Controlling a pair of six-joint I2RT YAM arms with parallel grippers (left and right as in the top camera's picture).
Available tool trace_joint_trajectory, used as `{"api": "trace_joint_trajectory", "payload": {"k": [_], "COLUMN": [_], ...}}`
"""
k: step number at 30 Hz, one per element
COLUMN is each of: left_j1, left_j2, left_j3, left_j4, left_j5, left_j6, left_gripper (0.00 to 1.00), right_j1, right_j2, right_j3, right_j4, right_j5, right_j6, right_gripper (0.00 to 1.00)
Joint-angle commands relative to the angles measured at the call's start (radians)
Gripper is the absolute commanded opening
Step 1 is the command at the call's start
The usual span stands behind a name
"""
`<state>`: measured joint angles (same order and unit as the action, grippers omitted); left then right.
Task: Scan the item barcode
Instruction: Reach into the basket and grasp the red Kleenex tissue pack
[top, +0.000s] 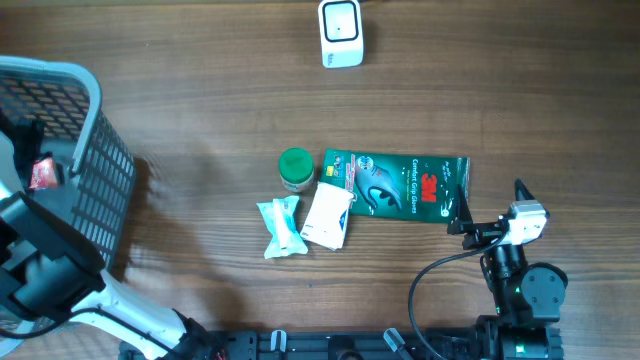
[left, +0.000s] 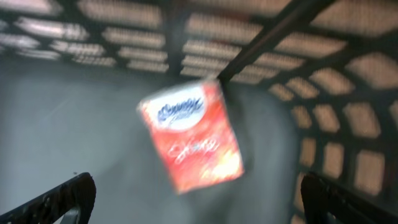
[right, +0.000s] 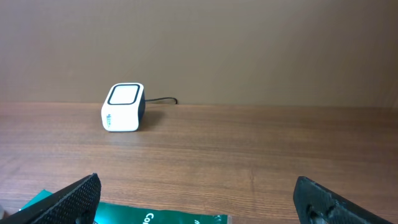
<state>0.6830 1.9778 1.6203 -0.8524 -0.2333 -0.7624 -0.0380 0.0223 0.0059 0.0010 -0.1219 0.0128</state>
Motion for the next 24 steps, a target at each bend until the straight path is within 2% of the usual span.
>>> {"api": "trace_joint_trajectory", "payload": {"k": [1, 8, 13, 14, 15, 16, 18, 20, 24], "left_j1": [0.006, 0.006, 0.006, 0.006, 0.006, 0.006, 0.006, 0.006, 0.006], "left_j2": [0.028, 0.085, 0.133, 0.144, 0.148, 0.15, 0.148, 0.14, 0.071], "left_j3": [-0.04, -0.114, -0.115, -0.115, -0.115, -0.115, -0.115, -0.115, -0.115], "left_j4": [0.077, 0.2, 0.215, 0.207, 0.198, 0.183, 0.163, 0.14, 0.098], "left_j5": [-0.036, -0.033, -0.028, -0.025, -0.025, -0.025, -0.009, 0.017, 0.043], "left_j6": [-0.009, -0.01, -0.009, -0.008, -0.008, -0.008, -0.008, -0.008, -0.009], "left_gripper": [1.0, 1.0, 1.0, 0.96, 0.78, 0.55, 0.24, 0.1, 0.04], "right_j1": [0.006, 0.006, 0.006, 0.006, 0.006, 0.006, 0.006, 0.006, 0.006], "right_j2": [-0.005, -0.005, -0.005, -0.005, -0.005, -0.005, -0.005, -0.005, -0.005], "right_j3": [-0.001, -0.001, -0.001, -0.001, -0.001, -0.001, -0.001, -0.001, -0.001], "right_j4": [0.005, 0.005, 0.005, 0.005, 0.006, 0.006, 0.006, 0.005, 0.005], "right_j5": [0.011, 0.011, 0.011, 0.011, 0.011, 0.011, 0.011, 0.011, 0.011], "right_j6": [-0.01, -0.011, -0.01, -0.011, -0.01, -0.01, -0.01, -0.01, -0.011], "right_gripper": [1.0, 1.0, 1.0, 1.0, 1.0, 1.0, 1.0, 1.0, 1.0]}}
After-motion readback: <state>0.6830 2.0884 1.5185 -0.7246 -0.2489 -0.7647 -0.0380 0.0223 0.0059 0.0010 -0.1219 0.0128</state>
